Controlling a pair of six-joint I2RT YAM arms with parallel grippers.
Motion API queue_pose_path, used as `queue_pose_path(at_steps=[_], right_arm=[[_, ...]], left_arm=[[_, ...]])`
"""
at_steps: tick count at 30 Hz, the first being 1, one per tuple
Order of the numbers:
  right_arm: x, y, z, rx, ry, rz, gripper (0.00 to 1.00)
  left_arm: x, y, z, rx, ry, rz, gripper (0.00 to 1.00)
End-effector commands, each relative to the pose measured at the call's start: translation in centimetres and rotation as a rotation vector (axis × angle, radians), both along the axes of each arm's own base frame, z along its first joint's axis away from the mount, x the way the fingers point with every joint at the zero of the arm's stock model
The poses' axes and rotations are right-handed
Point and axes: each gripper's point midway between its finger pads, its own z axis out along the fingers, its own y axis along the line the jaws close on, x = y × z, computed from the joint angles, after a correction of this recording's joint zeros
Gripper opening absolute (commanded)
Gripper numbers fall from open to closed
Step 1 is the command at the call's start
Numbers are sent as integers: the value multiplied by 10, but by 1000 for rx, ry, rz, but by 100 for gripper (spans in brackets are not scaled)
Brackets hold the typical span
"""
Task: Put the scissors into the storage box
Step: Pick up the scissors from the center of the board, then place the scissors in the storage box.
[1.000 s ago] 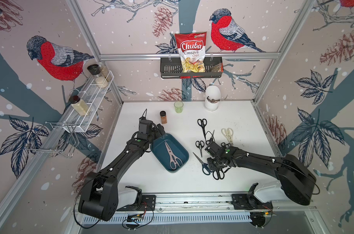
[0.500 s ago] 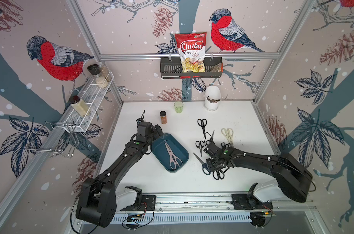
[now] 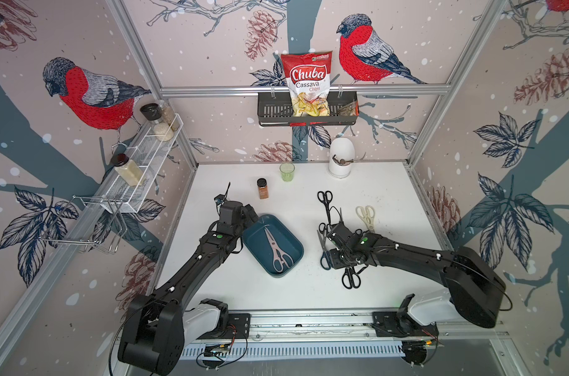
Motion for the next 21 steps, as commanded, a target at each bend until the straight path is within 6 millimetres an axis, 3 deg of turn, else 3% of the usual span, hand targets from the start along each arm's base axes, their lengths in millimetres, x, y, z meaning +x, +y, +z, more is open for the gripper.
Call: queue_pose_path(at_steps=[1, 7, 12, 17, 21], right_arm=[[15, -1, 23, 15, -54, -9, 7], [44, 11, 75, 125, -159, -31, 6], [59, 47, 108, 223, -215, 29, 5], [62, 94, 124, 281, -235, 155, 3], [53, 130, 120, 251, -238, 270, 0]], left_arm=[[1, 8, 4, 12, -31, 44, 95], [-6, 24, -2, -10, -41, 113, 95], [-17, 49, -20, -95, -16, 205, 95], [-35, 72, -40, -149, 9, 317, 95], [-47, 83, -54, -176, 28, 379, 95]])
